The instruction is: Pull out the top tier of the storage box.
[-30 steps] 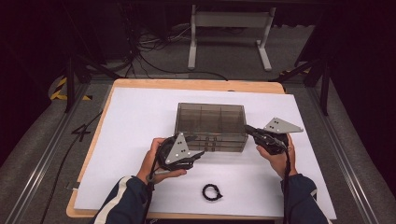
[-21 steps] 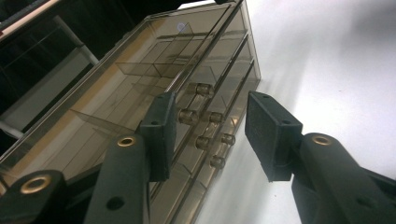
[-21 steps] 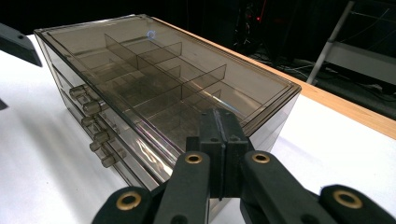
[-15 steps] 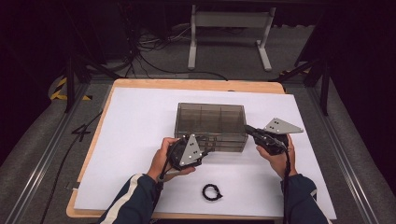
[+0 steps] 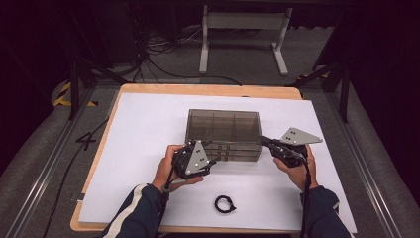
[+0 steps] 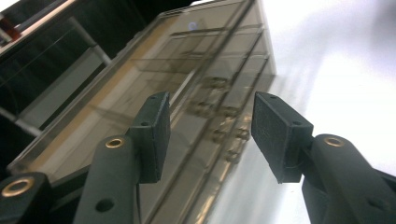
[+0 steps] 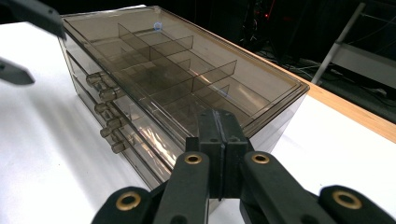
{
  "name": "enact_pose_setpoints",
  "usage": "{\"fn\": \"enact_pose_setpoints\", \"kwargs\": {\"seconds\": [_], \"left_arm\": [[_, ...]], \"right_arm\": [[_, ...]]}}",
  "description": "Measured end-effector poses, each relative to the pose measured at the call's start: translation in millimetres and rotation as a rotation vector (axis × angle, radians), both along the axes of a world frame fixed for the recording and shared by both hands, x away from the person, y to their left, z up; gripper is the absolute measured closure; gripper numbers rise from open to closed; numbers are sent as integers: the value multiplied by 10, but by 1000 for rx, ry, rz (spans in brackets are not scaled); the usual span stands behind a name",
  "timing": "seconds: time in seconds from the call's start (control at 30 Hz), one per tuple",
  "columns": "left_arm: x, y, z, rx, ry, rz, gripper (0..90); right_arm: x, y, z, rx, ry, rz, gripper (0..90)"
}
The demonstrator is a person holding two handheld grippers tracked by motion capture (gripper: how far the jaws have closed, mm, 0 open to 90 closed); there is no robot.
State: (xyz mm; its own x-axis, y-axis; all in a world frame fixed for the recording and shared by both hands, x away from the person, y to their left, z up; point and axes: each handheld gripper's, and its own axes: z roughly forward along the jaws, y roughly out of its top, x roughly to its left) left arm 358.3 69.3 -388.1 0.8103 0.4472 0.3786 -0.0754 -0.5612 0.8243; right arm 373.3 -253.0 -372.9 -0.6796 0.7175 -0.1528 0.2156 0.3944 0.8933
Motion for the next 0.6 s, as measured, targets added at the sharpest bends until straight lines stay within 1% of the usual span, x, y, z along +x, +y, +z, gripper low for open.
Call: {"fn": "enact_pose_setpoints", "kwargs": {"seconds": [0.03, 0.07, 0.2, 0.23, 0.27, 0.3, 0.43, 0.53, 0.57, 0.6], "left_arm": [[11, 14, 10, -8, -1, 3, 468], [15, 19, 13, -19, 10, 6, 467], [17, 18, 21, -16, 9, 4, 464], [17, 23, 23, -18, 13, 1, 466], [17, 23, 23, -18, 13, 1, 482], [22, 31, 31, -9, 5, 0, 485], [12, 71, 60, -16, -2, 11, 490], [29, 195, 118, -33, -8, 47, 490], [48, 246, 137, -52, -2, 49, 497], [67, 284, 152, -74, 16, 60, 520]], "right_arm": [[1, -1, -2, 6, 2, -2, 900], [4, -4, -2, 8, 3, -2, 900], [4, -3, -4, 6, 2, -3, 900], [1, 4, -4, 1, -3, -3, 900], [1, 4, -4, 1, -3, -3, 900], [0, 3, -6, 3, -3, -3, 900], [-5, 0, -9, 6, -4, -4, 900], [-14, -5, -5, 9, 1, -2, 900], [-18, -7, -2, 9, 3, 1, 900], [-22, -8, 1, 7, 2, 3, 900]]}}
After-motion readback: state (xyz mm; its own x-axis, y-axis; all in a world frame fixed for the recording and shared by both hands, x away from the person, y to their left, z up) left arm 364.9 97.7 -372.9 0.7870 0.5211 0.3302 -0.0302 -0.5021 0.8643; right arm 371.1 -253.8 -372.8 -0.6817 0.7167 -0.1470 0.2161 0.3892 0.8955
